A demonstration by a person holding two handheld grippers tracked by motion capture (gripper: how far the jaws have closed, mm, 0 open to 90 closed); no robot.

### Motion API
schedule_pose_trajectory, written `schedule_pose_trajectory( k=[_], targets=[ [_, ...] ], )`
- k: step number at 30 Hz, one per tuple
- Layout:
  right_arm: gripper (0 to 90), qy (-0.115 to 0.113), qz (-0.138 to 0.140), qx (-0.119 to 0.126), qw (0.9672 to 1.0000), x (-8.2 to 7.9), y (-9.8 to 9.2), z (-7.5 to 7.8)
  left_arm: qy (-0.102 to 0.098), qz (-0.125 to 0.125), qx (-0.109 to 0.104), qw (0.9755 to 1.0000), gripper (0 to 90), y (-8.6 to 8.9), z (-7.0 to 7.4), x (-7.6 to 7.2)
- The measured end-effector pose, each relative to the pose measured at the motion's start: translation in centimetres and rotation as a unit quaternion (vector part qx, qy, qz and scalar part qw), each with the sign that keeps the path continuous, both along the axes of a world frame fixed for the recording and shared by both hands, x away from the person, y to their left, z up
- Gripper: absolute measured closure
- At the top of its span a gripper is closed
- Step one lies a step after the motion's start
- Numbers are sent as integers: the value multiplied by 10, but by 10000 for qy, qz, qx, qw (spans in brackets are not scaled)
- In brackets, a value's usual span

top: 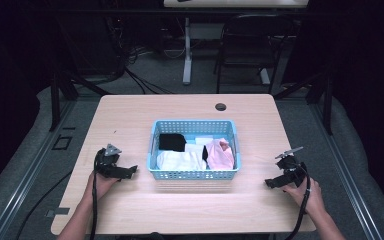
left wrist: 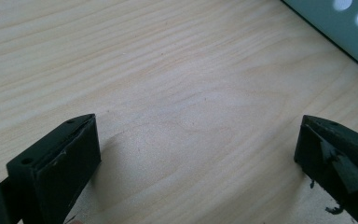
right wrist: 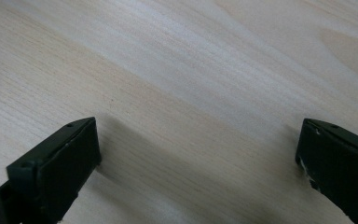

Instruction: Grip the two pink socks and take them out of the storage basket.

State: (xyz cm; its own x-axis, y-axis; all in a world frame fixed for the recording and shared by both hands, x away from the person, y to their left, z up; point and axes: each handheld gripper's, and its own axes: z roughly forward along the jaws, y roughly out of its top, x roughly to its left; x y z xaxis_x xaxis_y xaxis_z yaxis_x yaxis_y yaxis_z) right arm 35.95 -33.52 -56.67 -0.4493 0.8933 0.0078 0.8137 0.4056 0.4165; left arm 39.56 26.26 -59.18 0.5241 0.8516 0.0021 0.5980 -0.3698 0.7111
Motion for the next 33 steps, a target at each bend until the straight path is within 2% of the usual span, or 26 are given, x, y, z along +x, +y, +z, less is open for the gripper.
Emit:
schedule_pose_trajectory(
  k=[7,8,9,13,14,20,23,29,33],
  targets=[
    [0,3,-19,-4,10000,0,0,0,7,-1,4,10000,1,0,0,0],
    [0,-108,-119,132,9998,-1,1,-2,7,0,4,10000,1,0,0,0],
    [0,-69,-43,4,10000,-1,0,-1,-2,2,-2,10000,1,0,0,0],
    [0,-123,-23,72,9999,-3,-1,-1,9,0,3,10000,1,0,0,0],
    [0,-192,-118,122,9997,-3,-1,-2,8,1,1,10000,1,0,0,0],
    [0,20,-24,-75,10000,2,0,1,8,1,3,10000,1,0,0,0],
    [0,14,-76,-1,10000,2,0,0,8,1,3,10000,1,0,0,0],
    [0,74,-195,-63,9998,5,0,1,3,-6,6,10000,1,0,0,0],
    [10,198,-163,-88,9996,4,-1,4,2,-9,2,10000,1,0,0,0]
  ],
)
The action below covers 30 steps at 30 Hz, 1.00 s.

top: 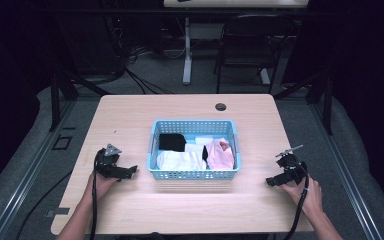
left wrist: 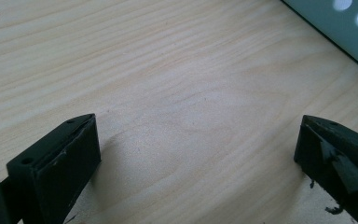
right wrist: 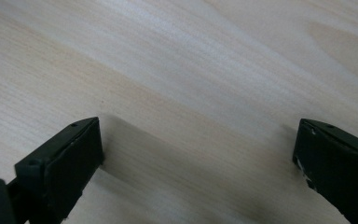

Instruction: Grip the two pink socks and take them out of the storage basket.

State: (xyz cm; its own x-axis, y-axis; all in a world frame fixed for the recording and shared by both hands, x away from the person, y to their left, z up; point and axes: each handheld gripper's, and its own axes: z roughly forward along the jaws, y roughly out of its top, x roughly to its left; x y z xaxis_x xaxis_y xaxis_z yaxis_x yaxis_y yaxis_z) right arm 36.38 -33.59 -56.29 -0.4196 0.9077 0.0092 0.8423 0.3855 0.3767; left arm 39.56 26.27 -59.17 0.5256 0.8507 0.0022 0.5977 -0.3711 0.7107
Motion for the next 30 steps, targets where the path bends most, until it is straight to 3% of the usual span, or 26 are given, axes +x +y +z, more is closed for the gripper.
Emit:
schedule_pose_trajectory(
  k=[4,6,13,18,20,24,30],
  targets=[
    [7,-87,20,55,9999,-2,2,6,0,0,1,10000,1,0,0,0],
    [0,-3,114,97,9999,-2,3,10,1,-2,3,10000,1,0,0,0],
    [0,-183,327,49,9993,-7,11,29,3,7,-1,10000,2,0,0,0],
    [0,-185,442,20,9989,-7,15,36,-3,-26,3,10000,1,0,0,1],
    [0,-213,433,134,9987,-7,18,38,-9,-48,-9,10000,1,0,0,1],
    [0,-223,588,164,9979,-6,23,49,-7,-24,-9,10000,2,0,0,1],
    [0,-416,729,227,9962,-7,38,71,-6,-12,-14,10000,2,-1,0,0]
  ],
)
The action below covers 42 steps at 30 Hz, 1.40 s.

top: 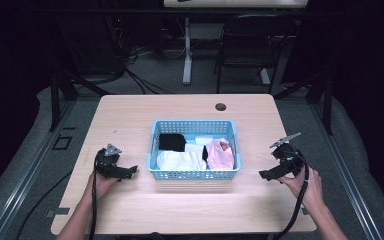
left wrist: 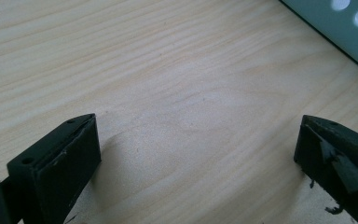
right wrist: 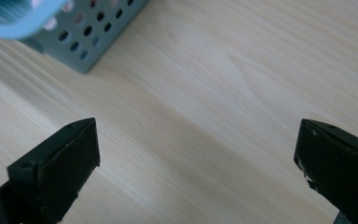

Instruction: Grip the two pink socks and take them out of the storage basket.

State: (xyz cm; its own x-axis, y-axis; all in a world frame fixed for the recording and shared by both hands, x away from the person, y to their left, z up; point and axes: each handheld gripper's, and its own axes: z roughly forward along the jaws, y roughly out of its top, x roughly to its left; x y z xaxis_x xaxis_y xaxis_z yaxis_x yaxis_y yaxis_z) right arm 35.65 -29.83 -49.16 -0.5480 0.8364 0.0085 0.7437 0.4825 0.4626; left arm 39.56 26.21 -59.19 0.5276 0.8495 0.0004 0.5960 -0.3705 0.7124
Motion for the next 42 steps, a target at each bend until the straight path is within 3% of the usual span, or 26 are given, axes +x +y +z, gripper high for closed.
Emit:
schedule_pose_trajectory(
  k=[12,17,23,32,42],
  targets=[
    [0,-67,303,63,9995,14,28,28,1,0,9,10000,2,0,0,0],
    [0,-139,603,49,9981,22,51,46,10,11,-4,10000,2,0,0,0],
    [0,-202,853,-92,9961,33,79,57,0,19,7,10000,2,0,0,-1],
    [0,-121,1020,-86,9947,52,107,58,2,12,3,10000,2,0,0,-1],
    [0,92,1247,-221,9919,74,141,43,2,-19,3,10000,1,0,0,0]
  ],
)
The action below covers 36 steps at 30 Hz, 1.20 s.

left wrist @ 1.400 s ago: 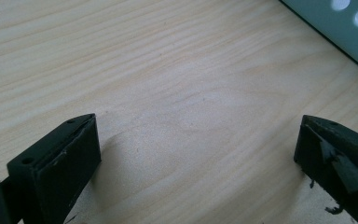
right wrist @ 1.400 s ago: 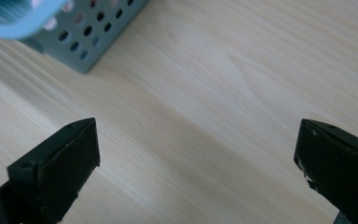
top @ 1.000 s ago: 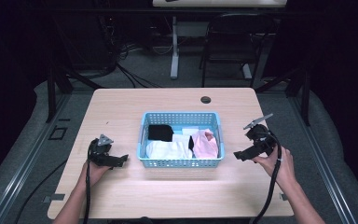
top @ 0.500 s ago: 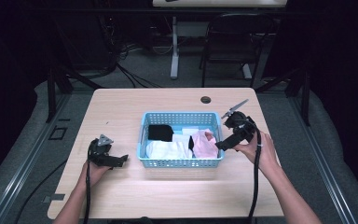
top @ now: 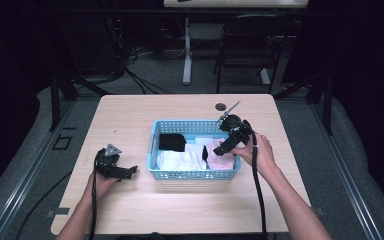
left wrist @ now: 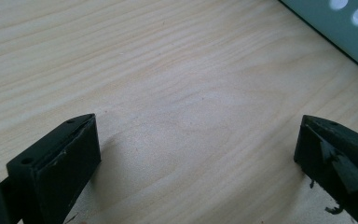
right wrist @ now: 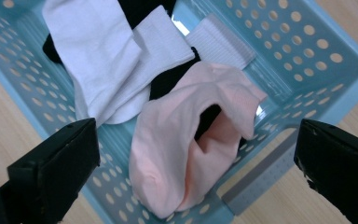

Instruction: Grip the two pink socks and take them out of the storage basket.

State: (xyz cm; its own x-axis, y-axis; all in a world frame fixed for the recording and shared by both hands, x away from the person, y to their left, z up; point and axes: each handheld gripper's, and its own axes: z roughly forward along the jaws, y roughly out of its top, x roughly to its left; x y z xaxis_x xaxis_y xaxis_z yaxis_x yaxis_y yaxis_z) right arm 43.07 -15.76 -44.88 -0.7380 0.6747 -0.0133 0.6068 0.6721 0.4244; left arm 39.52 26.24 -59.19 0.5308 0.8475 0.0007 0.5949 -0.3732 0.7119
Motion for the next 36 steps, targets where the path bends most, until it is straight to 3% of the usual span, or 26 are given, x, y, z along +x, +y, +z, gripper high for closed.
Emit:
schedule_pose_trajectory(
  k=[1,5,6,9,19,23,26,28,34,36],
  targets=[
    [8,61,11,-57,10000,3,3,-2,-2,0,0,10000,2,0,0,0],
    [187,255,101,-35,9996,12,12,-13,7,9,-4,10000,2,0,0,0],
    [263,232,81,-62,9997,14,12,-14,10,7,-3,10000,2,0,0,0],
    [309,229,21,-43,9997,17,13,-17,10,4,-2,10000,2,0,0,0],
    [636,206,34,-501,9985,19,21,-22,7,7,0,10000,2,0,0,0],
    [666,240,40,-577,9980,20,22,-24,-1,-6,2,10000,2,0,0,0],
    [545,299,-46,-647,9974,25,23,-29,-2,-4,1,10000,2,0,0,0],
    [554,351,-55,-607,9975,26,24,-33,7,4,-3,10000,2,0,0,0],
    [767,243,26,-627,9977,22,29,-31,1,-2,-7,10000,2,0,0,0],
    [813,188,50,-520,9985,20,28,-27,2,-2,-6,10000,2,0,0,0]
  ],
)
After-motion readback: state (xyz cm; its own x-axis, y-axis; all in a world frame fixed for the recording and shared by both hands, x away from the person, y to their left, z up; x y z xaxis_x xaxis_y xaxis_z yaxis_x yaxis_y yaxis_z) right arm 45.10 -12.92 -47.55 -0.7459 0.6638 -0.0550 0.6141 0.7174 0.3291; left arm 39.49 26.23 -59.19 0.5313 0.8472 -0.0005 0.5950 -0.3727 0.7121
